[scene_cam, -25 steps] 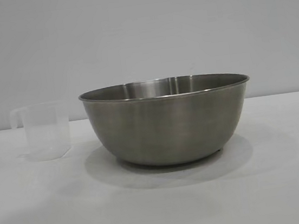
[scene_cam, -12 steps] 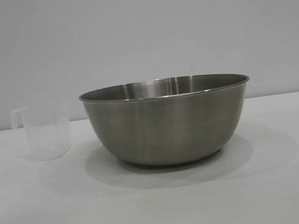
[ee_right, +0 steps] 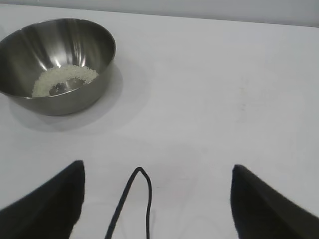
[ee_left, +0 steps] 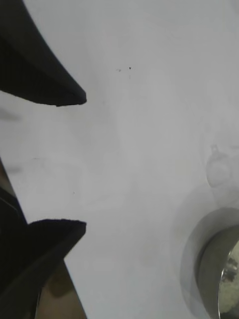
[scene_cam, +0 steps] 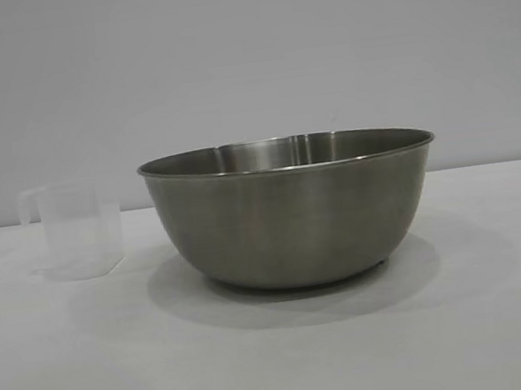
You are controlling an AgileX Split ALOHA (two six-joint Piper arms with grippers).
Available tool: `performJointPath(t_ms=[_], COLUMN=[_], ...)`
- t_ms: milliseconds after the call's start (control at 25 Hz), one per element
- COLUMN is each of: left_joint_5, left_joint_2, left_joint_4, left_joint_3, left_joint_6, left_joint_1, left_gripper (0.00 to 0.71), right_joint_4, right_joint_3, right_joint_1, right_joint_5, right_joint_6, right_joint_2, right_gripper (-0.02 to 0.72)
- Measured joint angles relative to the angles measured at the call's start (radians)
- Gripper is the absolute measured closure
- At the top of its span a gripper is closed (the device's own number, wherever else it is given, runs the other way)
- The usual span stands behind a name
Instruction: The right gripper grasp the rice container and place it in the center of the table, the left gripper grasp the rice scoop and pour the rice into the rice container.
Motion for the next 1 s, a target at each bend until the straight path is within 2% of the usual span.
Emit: performJointPath(t_ms=[200,1000], left_joint_5=[-0.081,-0.101], left_joint_2=[-0.015,-0.017], left_joint_4=[-0.009,-0.024], left_joint_3=[0.073,0.085], left_joint_6=[0.000,0.002], left_joint_1=[0.000,0.000], left_gripper=[0.284,0.284], right_joint_4=[0.000,0.000], right_joint_3=[0.000,0.000], right_joint_1=[0.000,0.000], right_joint_5=[0.000,0.000], right_joint_6=[0.000,0.000], right_joint_2=[0.000,0.000], right_gripper=[0.189,0.189])
